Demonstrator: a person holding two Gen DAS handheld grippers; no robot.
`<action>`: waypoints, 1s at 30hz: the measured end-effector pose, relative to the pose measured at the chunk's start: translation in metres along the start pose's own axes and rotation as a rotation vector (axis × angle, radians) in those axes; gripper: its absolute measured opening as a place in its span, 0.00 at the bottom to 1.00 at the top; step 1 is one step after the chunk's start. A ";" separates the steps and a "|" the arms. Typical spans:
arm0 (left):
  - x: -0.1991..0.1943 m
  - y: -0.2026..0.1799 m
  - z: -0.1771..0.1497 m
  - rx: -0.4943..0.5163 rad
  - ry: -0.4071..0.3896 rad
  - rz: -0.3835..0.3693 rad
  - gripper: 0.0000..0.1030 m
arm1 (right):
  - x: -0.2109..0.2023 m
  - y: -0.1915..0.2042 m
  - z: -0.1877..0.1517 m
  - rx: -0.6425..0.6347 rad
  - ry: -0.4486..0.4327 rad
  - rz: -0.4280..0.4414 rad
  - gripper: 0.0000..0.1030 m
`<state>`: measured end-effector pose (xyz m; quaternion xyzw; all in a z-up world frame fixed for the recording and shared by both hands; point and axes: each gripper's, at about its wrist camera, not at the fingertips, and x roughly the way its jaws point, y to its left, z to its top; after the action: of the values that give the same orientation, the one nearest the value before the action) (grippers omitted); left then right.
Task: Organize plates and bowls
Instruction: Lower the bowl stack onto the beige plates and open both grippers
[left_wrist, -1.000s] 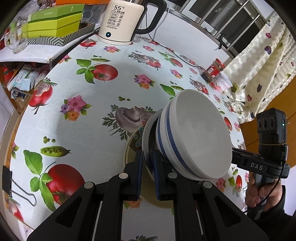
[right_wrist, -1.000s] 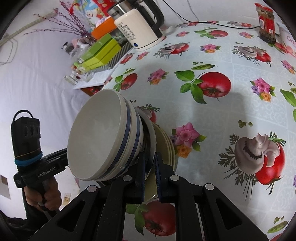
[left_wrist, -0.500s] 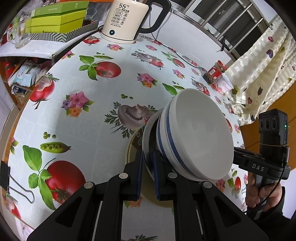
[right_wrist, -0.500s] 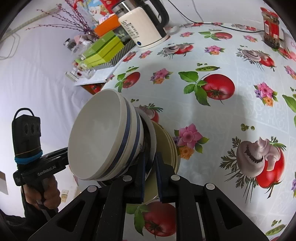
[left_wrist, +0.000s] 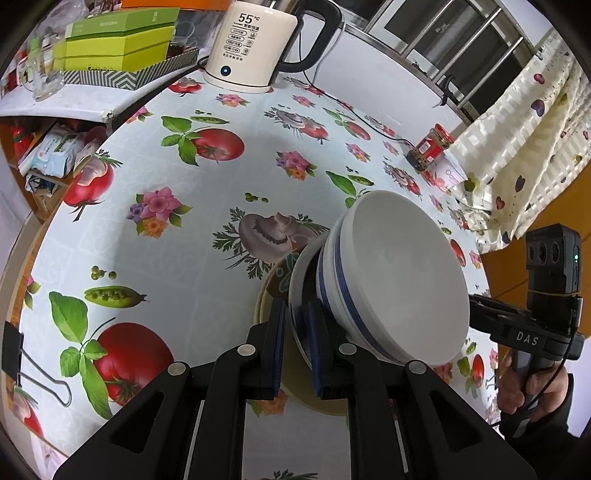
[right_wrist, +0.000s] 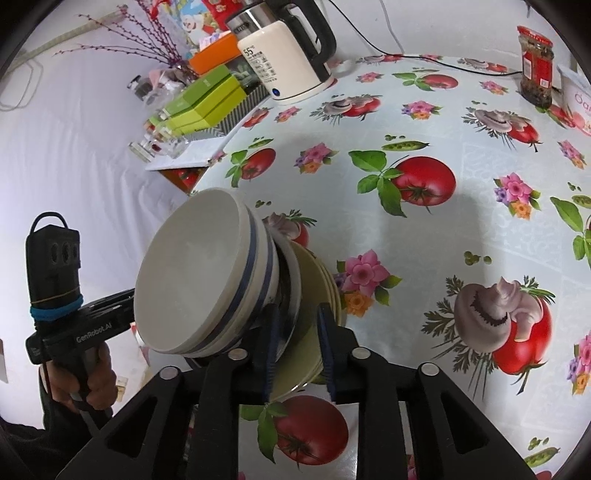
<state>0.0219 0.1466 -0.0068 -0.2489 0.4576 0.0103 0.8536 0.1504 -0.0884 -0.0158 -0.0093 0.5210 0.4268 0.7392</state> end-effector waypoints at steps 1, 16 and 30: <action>-0.001 0.000 0.000 0.002 -0.004 0.002 0.12 | -0.001 0.000 -0.001 0.001 -0.001 -0.001 0.25; -0.010 -0.008 -0.008 0.031 -0.035 0.053 0.17 | -0.021 0.010 -0.013 -0.051 -0.041 -0.028 0.48; -0.030 -0.027 -0.022 0.086 -0.081 0.099 0.17 | -0.038 0.028 -0.022 -0.132 -0.081 -0.051 0.62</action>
<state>-0.0058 0.1193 0.0180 -0.1886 0.4344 0.0431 0.8797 0.1117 -0.1042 0.0156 -0.0541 0.4610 0.4414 0.7680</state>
